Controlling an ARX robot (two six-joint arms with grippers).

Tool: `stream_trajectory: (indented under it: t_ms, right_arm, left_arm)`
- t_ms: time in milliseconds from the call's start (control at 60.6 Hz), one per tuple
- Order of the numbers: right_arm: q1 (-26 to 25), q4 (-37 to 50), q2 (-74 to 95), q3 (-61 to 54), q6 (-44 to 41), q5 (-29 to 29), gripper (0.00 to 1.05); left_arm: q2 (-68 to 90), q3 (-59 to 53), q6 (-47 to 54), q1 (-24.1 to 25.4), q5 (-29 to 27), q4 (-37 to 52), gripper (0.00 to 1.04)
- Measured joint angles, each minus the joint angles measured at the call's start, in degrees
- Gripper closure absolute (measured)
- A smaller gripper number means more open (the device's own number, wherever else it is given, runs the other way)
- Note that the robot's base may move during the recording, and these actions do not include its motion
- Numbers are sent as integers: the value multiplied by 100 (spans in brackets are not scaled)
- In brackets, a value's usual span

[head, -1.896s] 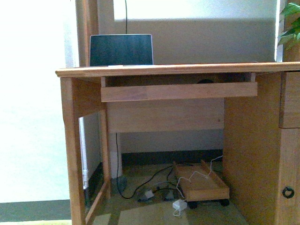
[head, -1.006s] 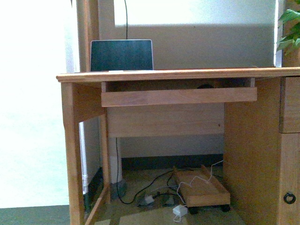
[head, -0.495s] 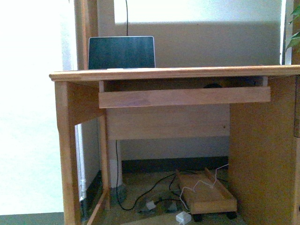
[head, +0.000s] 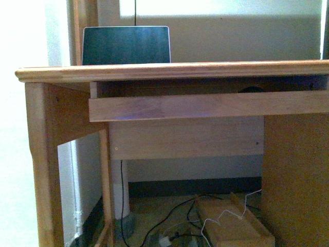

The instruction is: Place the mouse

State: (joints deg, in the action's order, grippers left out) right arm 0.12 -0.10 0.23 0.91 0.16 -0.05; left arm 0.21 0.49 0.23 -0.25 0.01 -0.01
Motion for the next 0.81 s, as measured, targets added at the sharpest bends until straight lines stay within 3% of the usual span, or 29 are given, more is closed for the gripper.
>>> stream_trajectory:
  t_ms: [808]
  right_arm:
    - [0,-2,-2,0,-2,2,7]
  left_arm:
    - [-2,0,0,0,0,0,8]
